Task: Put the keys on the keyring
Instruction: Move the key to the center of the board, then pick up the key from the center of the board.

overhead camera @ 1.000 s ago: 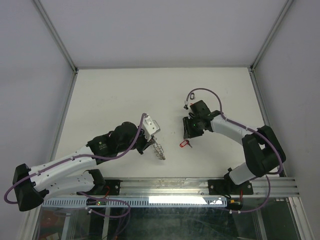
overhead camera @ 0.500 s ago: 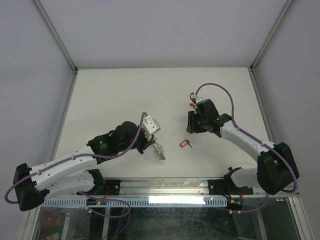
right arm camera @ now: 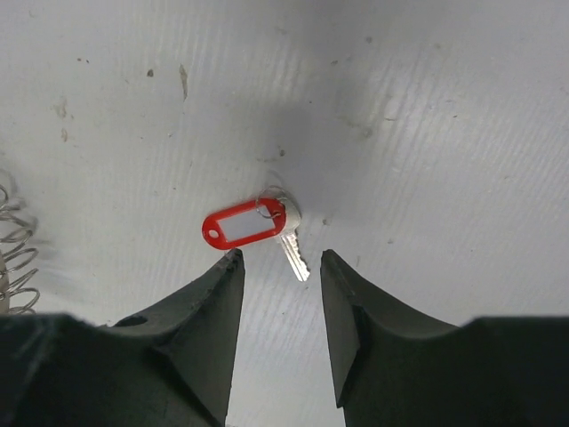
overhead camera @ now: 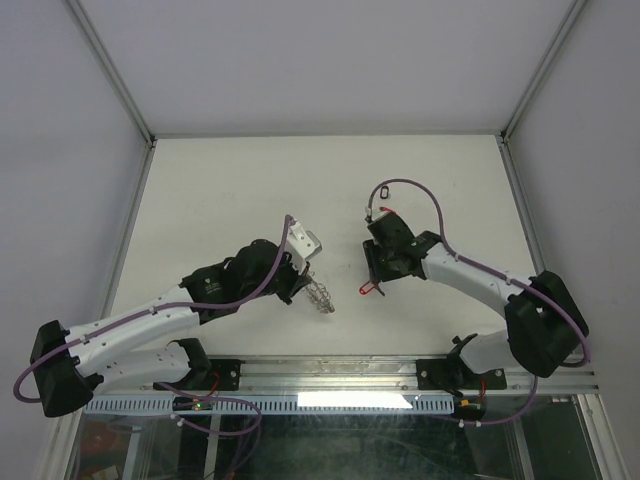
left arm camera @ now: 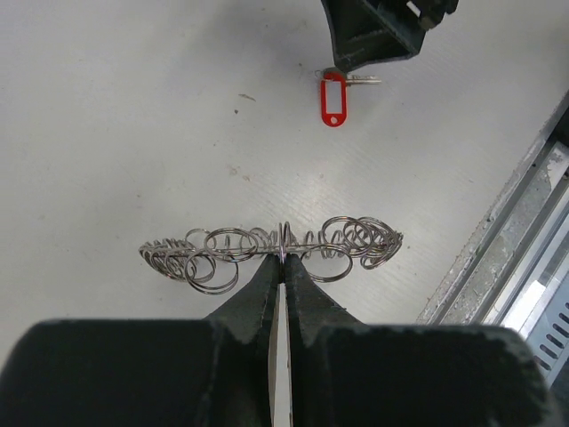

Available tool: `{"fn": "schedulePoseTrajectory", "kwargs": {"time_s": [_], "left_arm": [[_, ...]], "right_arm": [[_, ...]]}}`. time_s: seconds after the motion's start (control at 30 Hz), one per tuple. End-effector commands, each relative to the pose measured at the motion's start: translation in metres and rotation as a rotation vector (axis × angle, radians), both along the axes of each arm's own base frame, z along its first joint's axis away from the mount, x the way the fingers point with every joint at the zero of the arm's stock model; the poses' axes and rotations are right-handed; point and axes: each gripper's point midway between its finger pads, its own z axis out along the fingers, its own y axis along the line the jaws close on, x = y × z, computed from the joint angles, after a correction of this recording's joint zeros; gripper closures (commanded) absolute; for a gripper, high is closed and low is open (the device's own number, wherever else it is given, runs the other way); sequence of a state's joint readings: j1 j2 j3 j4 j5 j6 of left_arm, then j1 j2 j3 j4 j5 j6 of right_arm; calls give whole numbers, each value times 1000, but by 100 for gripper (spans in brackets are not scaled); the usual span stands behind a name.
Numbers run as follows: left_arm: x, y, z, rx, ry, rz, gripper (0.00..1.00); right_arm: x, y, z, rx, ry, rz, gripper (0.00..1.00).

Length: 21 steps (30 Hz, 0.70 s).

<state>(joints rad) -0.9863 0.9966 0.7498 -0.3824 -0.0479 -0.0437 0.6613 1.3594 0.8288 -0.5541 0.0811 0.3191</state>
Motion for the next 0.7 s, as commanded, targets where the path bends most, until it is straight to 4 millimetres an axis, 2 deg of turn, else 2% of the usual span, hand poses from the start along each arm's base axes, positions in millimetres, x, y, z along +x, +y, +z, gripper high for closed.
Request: {"fn": "schedulePoseTrajectory", "kwargs": {"time_s": [0.0,0.13,0.4,0.67], "left_arm": [[13,-4,40,-84,-82,28,100],[11,0,30,-31,-70,18,100],[9,11,38,-69,-116,31,100],[7,7,34,-54,-111,1,100]], "right_arm": [[11,17,12,-47,-51,6,58],[11,25,3,-135,-43,31,60],[19,32,-10,-273,-43,25,63],[25,30,-15,-366,-57,2,71]]}}
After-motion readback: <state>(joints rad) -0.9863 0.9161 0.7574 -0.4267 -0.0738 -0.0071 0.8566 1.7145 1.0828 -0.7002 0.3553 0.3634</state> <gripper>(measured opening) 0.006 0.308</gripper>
